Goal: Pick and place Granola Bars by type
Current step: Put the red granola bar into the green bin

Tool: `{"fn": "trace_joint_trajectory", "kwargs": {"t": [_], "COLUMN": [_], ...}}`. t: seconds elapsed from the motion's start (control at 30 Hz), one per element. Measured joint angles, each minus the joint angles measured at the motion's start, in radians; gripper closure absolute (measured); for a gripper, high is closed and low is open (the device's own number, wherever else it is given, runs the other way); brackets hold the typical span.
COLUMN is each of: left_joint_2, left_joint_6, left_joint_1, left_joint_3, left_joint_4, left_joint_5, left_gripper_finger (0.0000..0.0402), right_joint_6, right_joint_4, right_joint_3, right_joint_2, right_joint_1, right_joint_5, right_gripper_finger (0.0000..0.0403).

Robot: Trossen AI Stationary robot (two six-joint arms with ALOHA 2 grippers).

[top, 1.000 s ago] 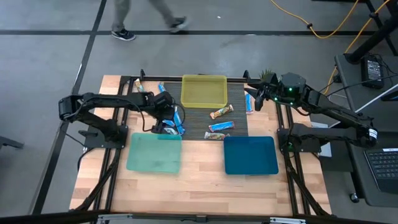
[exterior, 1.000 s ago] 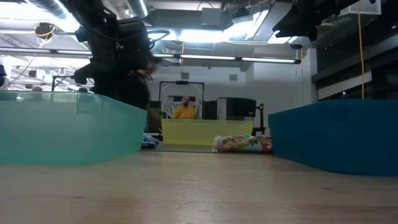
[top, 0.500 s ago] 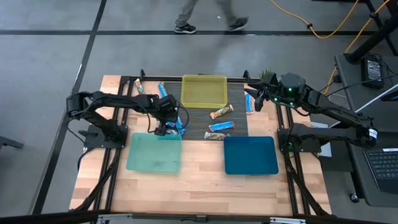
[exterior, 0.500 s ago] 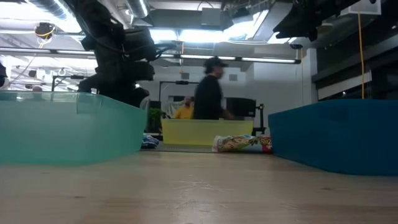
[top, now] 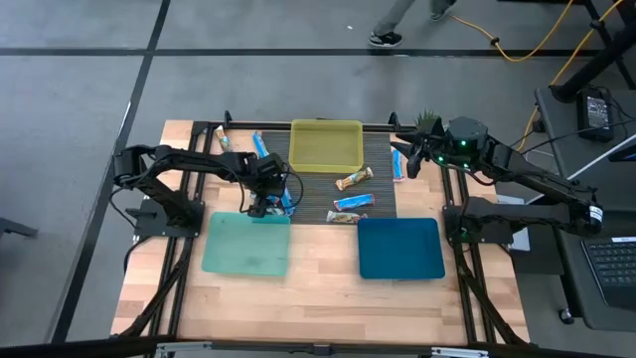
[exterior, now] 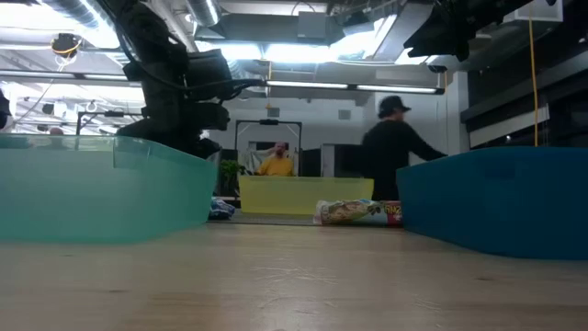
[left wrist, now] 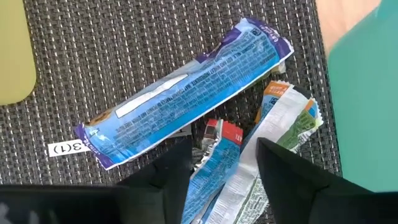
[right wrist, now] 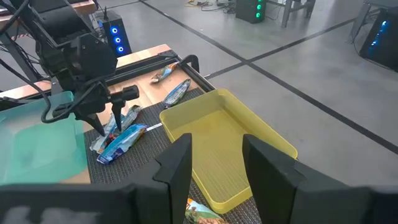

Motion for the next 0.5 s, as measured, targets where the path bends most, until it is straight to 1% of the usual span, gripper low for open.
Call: {"fn": "trace_joint_trajectory", "kwargs": {"t": [0.33,0.5], "left_joint_2": [0.000,0.000], "left_joint_6": [-0.034,-0.035], "left_joint_1": [0.000,0.000], "left_joint_3": [0.020,0.020], "left_joint_4": [0.003,-0.013], "left_joint_5": [0.005,0.006], "left_gripper_finger": [0.0297,0.0316], "right_joint_6": [0.004,0.006], "right_joint_4": [0.000,0.000], "right_joint_3": [0.000,0.000], "right_joint_2": [0.000,0.000], "right_joint_1": [0.000,0.000], "right_joint_5": [-0.001,-0.001], "right_gripper_finger": [0.0257,0.0257]}}
